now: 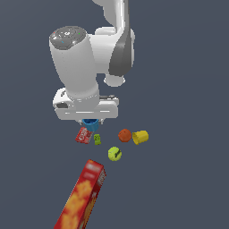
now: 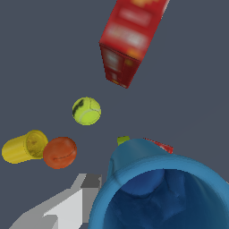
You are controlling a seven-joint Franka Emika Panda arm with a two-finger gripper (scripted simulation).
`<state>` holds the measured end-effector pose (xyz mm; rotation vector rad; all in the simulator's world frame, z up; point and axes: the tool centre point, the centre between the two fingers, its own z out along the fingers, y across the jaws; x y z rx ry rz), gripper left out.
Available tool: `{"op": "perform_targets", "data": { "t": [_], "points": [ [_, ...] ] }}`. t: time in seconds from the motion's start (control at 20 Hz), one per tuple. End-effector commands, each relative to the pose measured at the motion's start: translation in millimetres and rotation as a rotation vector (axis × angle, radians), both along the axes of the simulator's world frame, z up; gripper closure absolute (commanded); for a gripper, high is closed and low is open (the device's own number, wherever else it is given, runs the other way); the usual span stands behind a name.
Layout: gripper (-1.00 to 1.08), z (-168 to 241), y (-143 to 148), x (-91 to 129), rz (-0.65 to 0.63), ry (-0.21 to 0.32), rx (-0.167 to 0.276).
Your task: Pick up a designated object from a clutter of objects.
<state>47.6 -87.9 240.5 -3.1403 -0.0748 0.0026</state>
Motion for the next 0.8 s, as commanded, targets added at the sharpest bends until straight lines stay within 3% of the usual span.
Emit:
{"op": "perform_targets", "data": {
  "t": [0.0, 0.75],
  "points": [
    [1.08, 22.7, 13.1, -11.4, 0.0, -0.001, -0.001],
    [1.08, 143.0, 84.2, -68.4, 0.0, -0.001, -0.003]
  ]
}}
